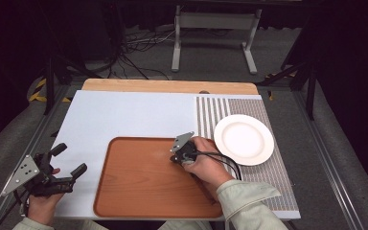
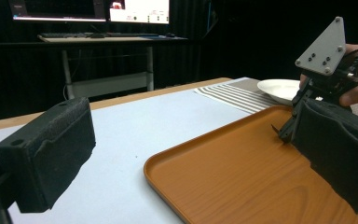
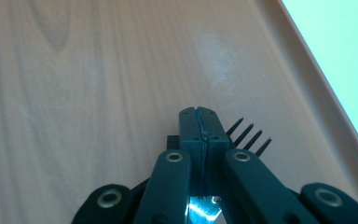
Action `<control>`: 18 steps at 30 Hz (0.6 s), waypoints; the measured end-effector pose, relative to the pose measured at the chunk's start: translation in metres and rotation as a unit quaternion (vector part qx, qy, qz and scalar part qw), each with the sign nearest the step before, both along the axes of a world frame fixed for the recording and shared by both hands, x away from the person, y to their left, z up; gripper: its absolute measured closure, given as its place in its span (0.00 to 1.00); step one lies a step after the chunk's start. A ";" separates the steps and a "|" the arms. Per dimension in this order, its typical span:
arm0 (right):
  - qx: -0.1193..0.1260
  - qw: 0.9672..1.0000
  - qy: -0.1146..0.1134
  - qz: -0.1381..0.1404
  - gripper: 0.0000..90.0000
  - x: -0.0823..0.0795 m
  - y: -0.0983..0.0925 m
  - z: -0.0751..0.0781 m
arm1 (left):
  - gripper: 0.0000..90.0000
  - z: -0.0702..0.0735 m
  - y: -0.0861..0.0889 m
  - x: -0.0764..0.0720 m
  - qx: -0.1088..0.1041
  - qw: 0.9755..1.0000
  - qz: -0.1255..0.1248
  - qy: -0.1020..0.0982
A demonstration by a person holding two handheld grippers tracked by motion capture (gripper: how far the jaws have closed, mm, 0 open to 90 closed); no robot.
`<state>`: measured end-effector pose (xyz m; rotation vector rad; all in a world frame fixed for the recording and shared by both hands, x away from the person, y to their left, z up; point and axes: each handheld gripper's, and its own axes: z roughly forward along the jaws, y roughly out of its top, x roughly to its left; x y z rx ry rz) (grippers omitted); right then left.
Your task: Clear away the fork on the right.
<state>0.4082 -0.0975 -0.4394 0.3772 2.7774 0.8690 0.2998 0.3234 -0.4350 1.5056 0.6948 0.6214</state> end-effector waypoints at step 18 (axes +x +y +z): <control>-0.021 0.998 -0.011 -0.050 1.00 0.010 -0.019 0.002 | 0.00 0.000 0.000 0.000 0.000 1.000 0.000 0.000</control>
